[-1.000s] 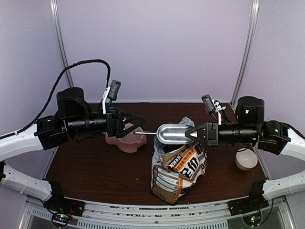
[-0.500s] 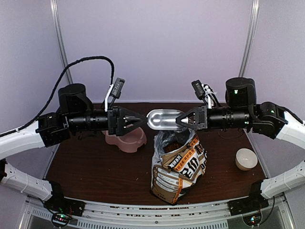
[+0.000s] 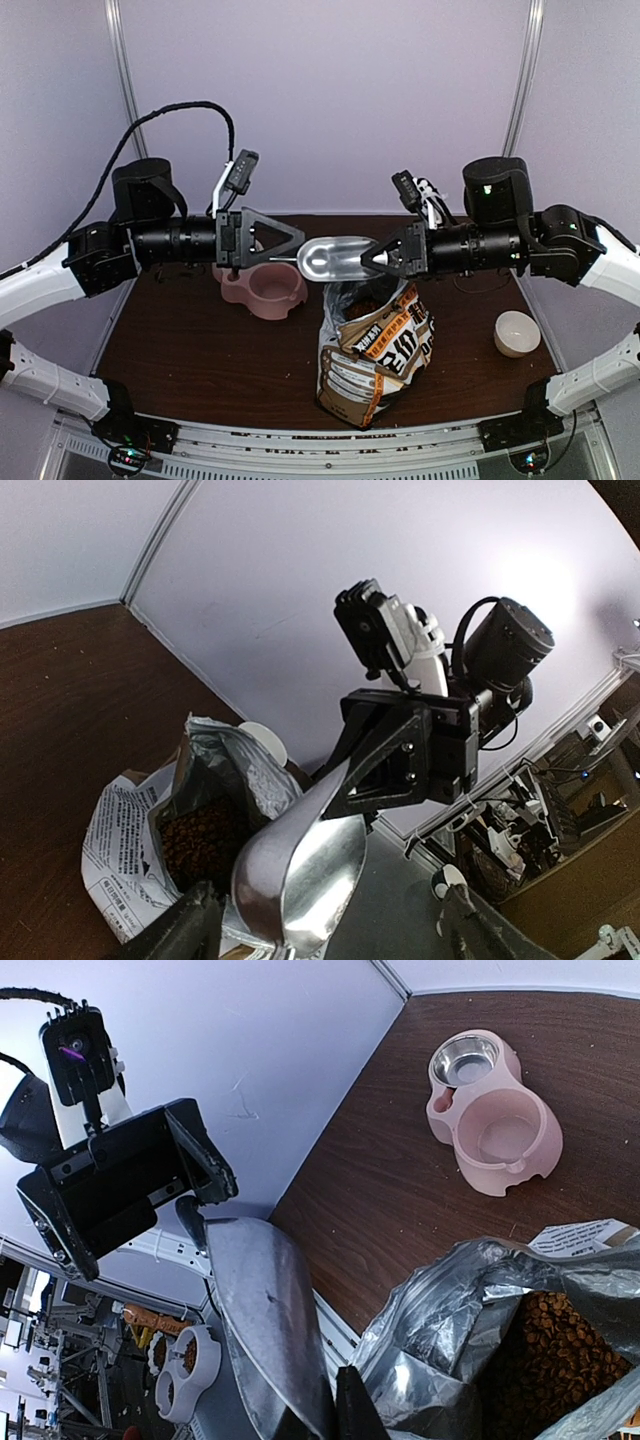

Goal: Serve the pet food
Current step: Pass from the right arm to the left

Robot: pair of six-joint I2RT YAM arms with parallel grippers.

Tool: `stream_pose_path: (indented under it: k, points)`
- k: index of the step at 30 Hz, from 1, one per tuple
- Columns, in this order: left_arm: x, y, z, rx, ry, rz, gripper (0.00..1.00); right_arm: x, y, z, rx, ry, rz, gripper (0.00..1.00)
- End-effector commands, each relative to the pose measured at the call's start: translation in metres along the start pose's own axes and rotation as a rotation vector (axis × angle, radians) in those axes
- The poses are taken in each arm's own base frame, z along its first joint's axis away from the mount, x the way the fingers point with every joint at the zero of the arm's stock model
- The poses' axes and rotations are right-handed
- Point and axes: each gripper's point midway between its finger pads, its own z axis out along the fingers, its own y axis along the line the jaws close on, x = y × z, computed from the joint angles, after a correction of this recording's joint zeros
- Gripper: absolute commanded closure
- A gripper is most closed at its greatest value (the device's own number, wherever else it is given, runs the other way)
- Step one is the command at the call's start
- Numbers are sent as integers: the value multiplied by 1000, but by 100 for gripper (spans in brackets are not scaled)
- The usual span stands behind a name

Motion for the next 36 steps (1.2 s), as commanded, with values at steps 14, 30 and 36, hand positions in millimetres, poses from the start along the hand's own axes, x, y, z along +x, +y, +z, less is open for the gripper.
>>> stream_pose_path:
  k: [14, 30, 36]
  points:
    - [6, -16, 2, 97, 38, -47, 19, -18, 12, -11, -16, -64, 13, 100]
    - [13, -20, 6, 149, 60, -51, 19, -25, 11, -8, -14, -106, 34, 100]
    - [14, -17, 8, 139, 67, -51, 26, -20, 9, -3, -7, -81, 32, 100]
